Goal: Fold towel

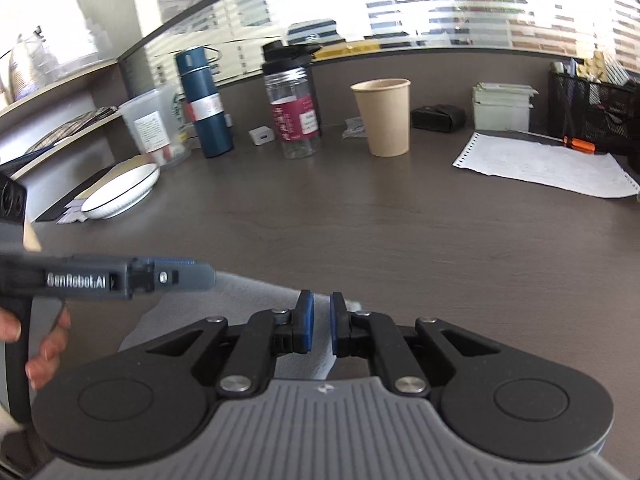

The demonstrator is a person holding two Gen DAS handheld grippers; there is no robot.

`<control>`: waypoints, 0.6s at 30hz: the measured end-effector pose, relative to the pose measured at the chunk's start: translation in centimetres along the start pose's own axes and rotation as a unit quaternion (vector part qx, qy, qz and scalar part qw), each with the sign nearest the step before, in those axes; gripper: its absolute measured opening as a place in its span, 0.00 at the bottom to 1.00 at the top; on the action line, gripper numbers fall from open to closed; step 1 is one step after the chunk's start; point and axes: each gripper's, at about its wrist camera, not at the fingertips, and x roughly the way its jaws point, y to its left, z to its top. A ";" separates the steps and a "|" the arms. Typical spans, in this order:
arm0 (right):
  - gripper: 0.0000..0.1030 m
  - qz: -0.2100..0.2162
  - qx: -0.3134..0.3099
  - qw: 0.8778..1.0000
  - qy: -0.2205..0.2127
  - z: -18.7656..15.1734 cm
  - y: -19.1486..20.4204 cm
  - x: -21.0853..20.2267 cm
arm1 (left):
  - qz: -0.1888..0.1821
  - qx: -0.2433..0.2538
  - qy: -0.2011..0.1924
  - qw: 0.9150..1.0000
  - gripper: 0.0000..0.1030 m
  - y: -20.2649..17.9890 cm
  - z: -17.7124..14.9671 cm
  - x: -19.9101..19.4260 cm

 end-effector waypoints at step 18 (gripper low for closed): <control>0.11 -0.018 -0.074 0.997 0.005 -3.3 1.8 -2.4 | 0.025 0.095 0.030 0.995 0.42 -2.7 -4.0 -2.1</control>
